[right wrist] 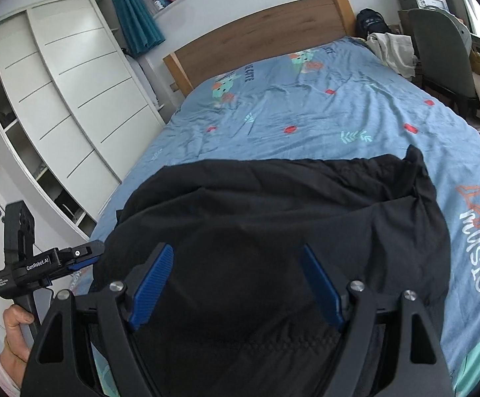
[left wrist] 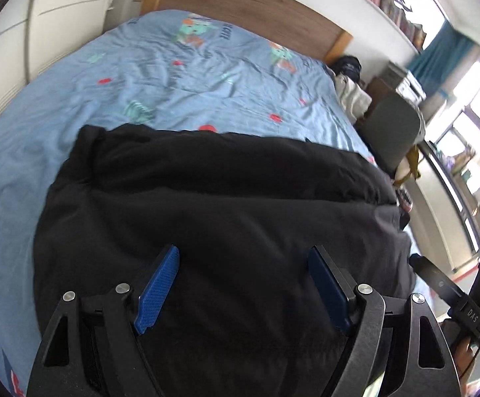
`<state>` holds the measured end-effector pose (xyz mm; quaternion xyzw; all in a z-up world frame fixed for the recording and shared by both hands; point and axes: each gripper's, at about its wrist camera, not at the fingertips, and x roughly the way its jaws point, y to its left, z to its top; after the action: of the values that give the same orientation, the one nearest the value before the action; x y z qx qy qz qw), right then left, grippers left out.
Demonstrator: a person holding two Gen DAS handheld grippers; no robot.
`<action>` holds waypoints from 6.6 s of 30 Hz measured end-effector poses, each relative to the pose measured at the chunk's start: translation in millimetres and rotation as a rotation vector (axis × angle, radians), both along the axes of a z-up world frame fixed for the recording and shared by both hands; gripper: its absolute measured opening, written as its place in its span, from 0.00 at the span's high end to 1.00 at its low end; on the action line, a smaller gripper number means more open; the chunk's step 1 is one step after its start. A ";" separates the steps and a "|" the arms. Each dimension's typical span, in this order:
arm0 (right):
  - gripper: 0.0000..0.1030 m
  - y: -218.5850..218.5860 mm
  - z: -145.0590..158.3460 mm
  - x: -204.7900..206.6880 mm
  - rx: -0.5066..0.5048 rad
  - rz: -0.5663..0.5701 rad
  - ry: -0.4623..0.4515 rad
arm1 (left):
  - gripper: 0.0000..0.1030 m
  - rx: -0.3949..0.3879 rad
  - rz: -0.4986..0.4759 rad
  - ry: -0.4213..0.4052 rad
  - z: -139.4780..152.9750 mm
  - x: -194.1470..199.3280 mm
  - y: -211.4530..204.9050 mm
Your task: Fold large clothes
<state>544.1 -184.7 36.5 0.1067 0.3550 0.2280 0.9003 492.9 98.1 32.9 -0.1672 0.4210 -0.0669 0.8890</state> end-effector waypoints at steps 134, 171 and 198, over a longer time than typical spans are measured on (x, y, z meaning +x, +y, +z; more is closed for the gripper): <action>0.04 -43.2 -71.4 -24.3 -0.215 -0.049 0.039 | 0.04 0.326 0.185 -0.125 -55.3 -72.6 35.3; 0.04 -70.6 -76.6 -33.2 -0.194 -0.087 0.056 | 0.04 0.338 0.182 -0.114 -60.3 -69.4 35.8; 0.00 -197.9 -118.9 -12.8 0.365 -0.247 0.355 | 0.02 -0.222 0.282 0.081 -106.9 -63.0 172.3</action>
<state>531.3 -382.6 -82.4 0.3476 0.4448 0.1545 0.8109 429.9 270.4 -74.1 -0.3243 0.4190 0.0190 0.8479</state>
